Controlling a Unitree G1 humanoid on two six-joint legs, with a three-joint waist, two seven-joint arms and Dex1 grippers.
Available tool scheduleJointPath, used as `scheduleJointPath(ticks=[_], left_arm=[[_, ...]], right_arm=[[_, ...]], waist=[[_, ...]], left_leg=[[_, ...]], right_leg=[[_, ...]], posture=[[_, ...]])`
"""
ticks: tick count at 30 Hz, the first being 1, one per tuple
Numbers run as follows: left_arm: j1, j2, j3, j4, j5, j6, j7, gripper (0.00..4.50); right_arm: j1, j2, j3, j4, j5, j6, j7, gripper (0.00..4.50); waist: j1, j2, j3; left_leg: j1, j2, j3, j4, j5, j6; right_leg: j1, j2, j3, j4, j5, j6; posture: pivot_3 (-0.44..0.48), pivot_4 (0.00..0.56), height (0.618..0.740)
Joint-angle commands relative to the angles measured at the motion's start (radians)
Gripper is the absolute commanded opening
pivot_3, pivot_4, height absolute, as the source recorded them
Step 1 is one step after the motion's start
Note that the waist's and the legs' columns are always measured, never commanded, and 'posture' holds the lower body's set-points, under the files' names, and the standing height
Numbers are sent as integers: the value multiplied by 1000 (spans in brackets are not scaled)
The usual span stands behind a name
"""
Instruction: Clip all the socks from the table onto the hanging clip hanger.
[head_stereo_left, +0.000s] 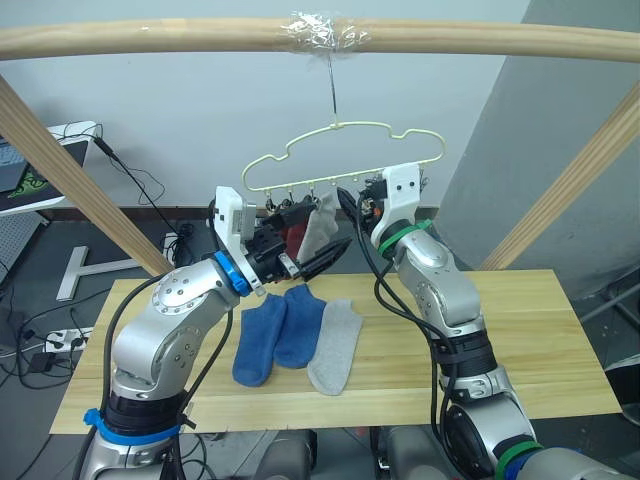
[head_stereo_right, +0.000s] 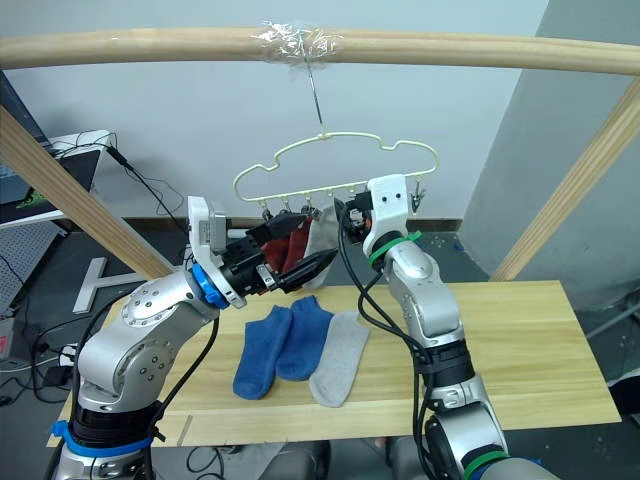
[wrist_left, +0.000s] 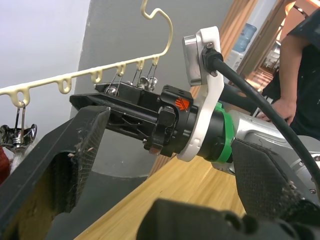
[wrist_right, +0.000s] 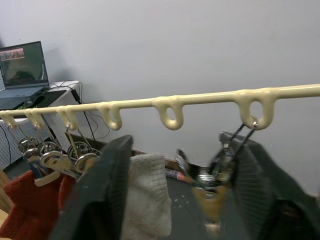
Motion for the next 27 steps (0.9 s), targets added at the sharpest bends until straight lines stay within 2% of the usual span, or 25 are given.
scheduleJointPath(ticks=[1, 4, 7, 18, 22, 27], left_arm=[[-8, 1, 9, -33, -8, -13, -4, 4500], [-6, 1, 9, -35, -8, -12, -3, 4500], [-1, 0, 6, -41, -10, -9, -1, 4500], [5, 2, 1, -38, -6, -8, -5, 4500], [70, 64, -97, 19, 121, -19, -26, 4500], [129, 35, -185, 138, 251, -108, -13, 4500]], right_arm=[[-21, 5, -7, -25, 7, -29, 1, 1381], [-20, 6, -6, -27, 7, -29, 1, 545], [-17, 5, -7, -29, 6, -28, 2, 119], [-12, 1, -8, -32, 7, -15, 5, 119], [-4, 36, -74, -53, 81, 94, -30, 119], [3, 26, -102, -89, 117, 168, -33, 119]], waist=[[0, 0, 0], [0, 0, 0], [0, 1, 1], [-1, 2, 2], [-3, 3, 2], [-1, 4, 3]], left_leg=[[0, 0, 0, 0, 0, 0], [0, 0, 0, 0, 0, 0], [0, 0, 0, 0, 0, 0], [0, 0, 0, 0, 0, 0], [0, 0, 0, -1, 0, 0], [0, 0, 0, -1, 0, 0]], right_leg=[[0, 0, 0, 0, 0, 0], [0, 0, 0, 0, 0, 0], [0, 0, 0, 0, 0, 0], [0, 0, 0, 0, 0, 0], [0, 0, 1, 0, 0, 0], [-1, 0, 1, -1, 0, 0]], posture=[[0, 223, 740], [0, 223, 740], [1, 226, 740], [-4, 225, 740], [-9, 225, 740], [-17, 225, 740]])
